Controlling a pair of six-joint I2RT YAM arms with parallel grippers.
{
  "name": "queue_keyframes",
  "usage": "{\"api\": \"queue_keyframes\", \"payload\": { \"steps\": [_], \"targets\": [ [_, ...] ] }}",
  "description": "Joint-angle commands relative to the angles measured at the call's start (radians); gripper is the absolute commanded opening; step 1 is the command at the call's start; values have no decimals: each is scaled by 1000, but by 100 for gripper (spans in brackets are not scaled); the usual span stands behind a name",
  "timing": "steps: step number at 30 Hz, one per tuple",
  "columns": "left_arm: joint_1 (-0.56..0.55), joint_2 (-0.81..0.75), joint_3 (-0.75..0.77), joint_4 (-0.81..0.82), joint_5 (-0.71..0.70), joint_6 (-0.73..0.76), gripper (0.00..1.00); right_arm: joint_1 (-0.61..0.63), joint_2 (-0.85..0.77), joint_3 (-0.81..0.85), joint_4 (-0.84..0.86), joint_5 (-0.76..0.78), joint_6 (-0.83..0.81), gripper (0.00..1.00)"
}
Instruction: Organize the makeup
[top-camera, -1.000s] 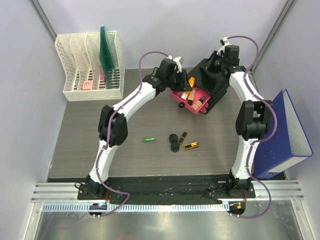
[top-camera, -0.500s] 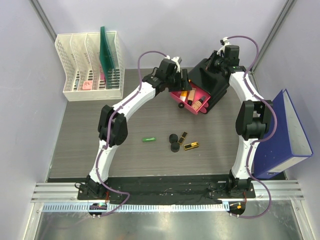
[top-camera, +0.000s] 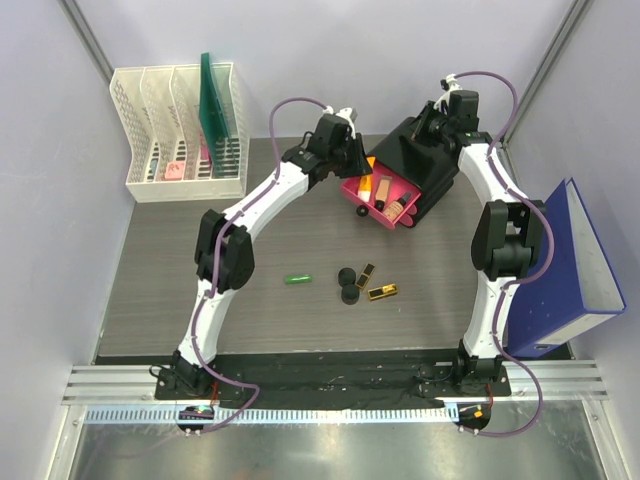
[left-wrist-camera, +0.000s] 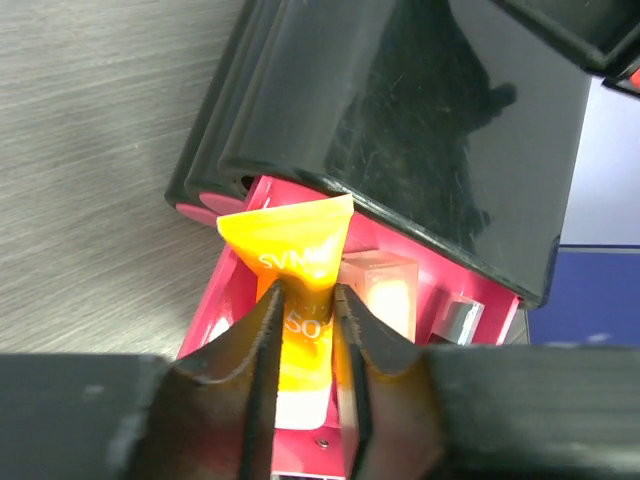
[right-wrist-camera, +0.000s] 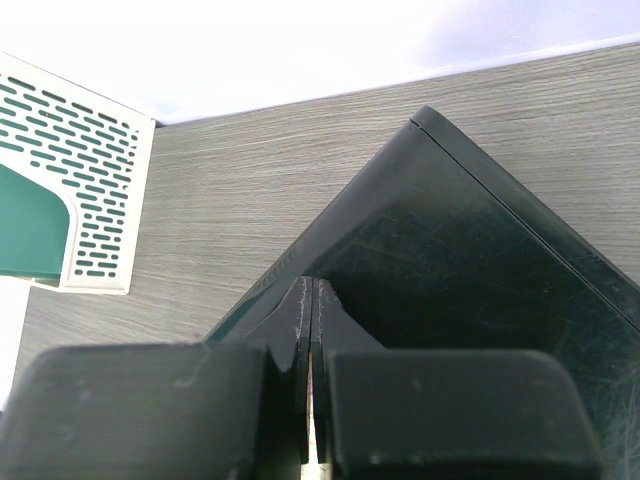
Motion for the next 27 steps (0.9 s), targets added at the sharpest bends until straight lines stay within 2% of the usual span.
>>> {"api": "queue_keyframes", "payload": {
  "steps": [1, 8, 27],
  "targets": [
    [8, -12, 71, 60, -8, -6, 21, 1, 134, -93, -344, 64, -38, 1],
    [9, 29, 104, 47, 32, -23, 0, 1, 132, -93, -342, 65, -39, 1],
    [8, -20, 16, 42, 17, -36, 0, -1, 137, -90, -342, 68, -39, 1]
  ]
}}
